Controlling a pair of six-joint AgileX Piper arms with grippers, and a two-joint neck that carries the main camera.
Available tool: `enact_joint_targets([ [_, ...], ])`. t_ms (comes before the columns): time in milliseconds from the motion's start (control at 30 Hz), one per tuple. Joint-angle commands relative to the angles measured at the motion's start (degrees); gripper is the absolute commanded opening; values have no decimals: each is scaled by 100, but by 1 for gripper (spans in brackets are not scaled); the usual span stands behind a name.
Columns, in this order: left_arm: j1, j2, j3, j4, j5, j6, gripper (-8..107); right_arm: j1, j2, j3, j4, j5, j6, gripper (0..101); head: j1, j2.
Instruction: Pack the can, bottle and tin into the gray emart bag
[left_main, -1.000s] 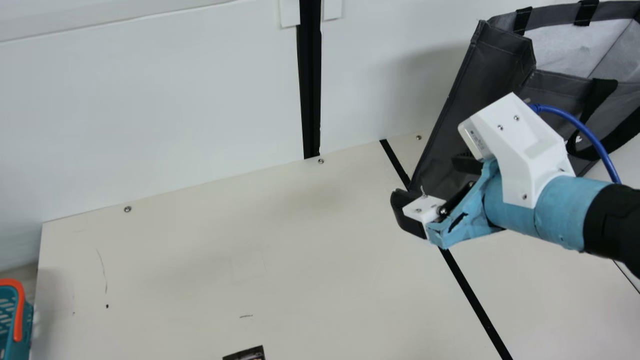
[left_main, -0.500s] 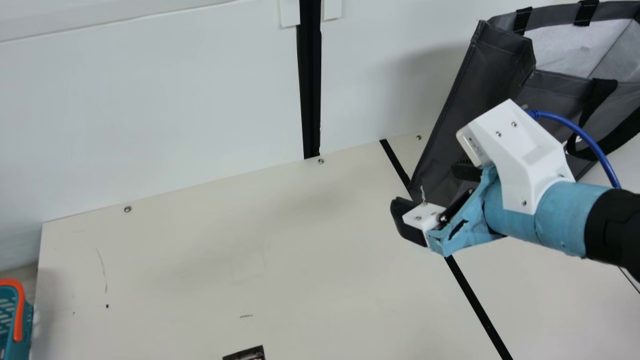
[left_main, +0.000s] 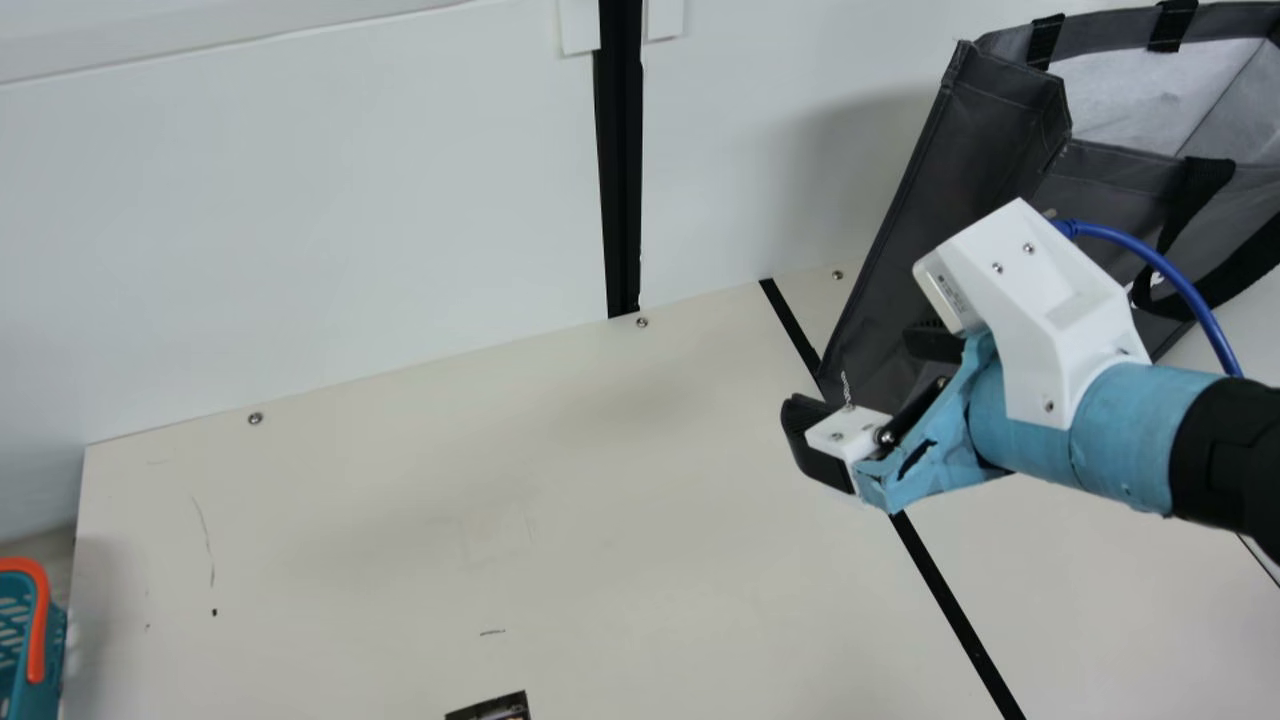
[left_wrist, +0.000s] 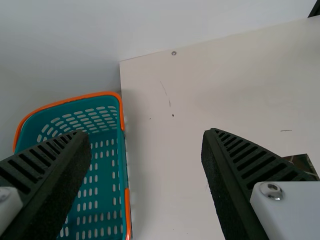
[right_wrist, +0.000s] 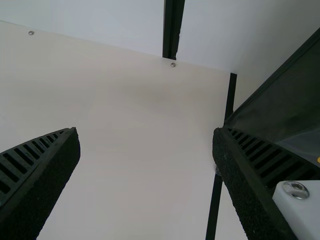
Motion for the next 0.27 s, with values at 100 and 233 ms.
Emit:
enact_joint_targets([
  [100, 0, 0, 0, 0, 0, 0, 90, 0, 0, 0, 0, 0, 0, 91, -130, -5],
  [233, 0, 0, 0, 0, 0, 0, 90, 0, 0, 0, 0, 0, 0, 91, -130, -5],
])
